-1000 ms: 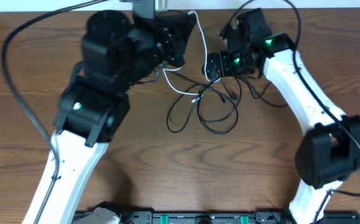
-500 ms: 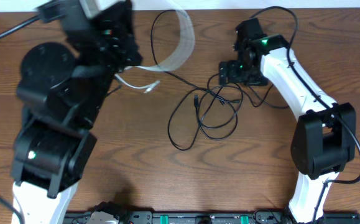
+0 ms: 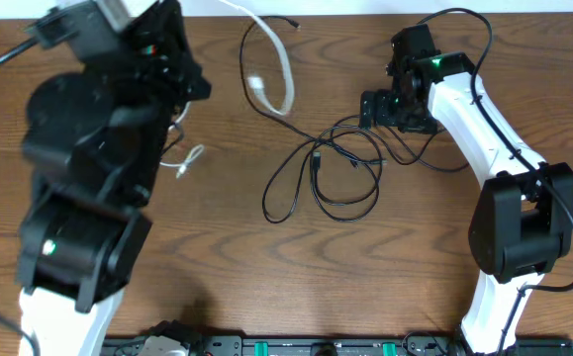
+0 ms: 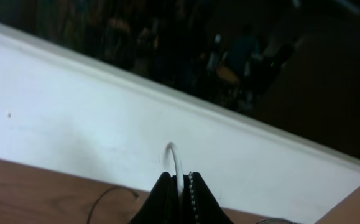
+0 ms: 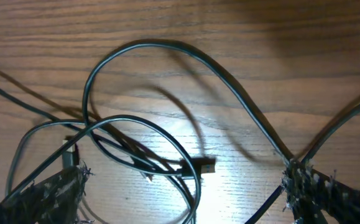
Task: Untangle cables
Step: 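Carry the white cable to the upper left with the left gripper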
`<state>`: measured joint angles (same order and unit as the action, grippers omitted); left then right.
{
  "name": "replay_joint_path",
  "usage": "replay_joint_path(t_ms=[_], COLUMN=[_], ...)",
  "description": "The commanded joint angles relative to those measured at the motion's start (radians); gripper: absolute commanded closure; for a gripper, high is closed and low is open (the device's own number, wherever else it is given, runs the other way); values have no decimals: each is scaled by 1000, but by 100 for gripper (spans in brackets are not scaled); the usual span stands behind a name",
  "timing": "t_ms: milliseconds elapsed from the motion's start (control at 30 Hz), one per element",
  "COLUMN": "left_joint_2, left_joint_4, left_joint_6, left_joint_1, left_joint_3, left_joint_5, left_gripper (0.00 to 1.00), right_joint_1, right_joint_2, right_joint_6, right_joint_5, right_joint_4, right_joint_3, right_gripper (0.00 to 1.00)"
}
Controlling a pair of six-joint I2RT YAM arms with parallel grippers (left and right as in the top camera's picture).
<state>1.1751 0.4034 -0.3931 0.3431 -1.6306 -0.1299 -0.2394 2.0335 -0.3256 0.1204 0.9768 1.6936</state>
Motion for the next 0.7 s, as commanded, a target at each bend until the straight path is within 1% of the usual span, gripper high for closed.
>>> replay_joint_path(t_ms=[0,100,233,433,567,633,667], left_joint_2=[51,101,164,243,321,366,396], left_joint_4=[-4,-28,-128,-254,-290,-337,-385], left_joint_6=[27,82,150,149,147,145,145], left_joint_1=[-3,-3,-12,-64,-145,-192,-222], left_joint_3=[-7,-7,-7,-14,-85,-117,-128], left_joint_5=[-19,-54,-70,-69,-69,-69,-69], left_gripper=[93,92,93,93,93,93,92], right_joint_1=[-3,-3,-3,-3,-4,-3,-4], right_joint_2=[-100,-188,-308,-436,-459,-458,-455], right_joint_6=[12,12,13,68,69,69,70], right_joint_5=[21,21,21,21,21,21,21], right_joint_4=[9,14,12,39,55,61,66], right_joint_3=[-1,-1,-1,-1,-2,-2,-2], right_gripper=[1,1,1,1,1,1,1])
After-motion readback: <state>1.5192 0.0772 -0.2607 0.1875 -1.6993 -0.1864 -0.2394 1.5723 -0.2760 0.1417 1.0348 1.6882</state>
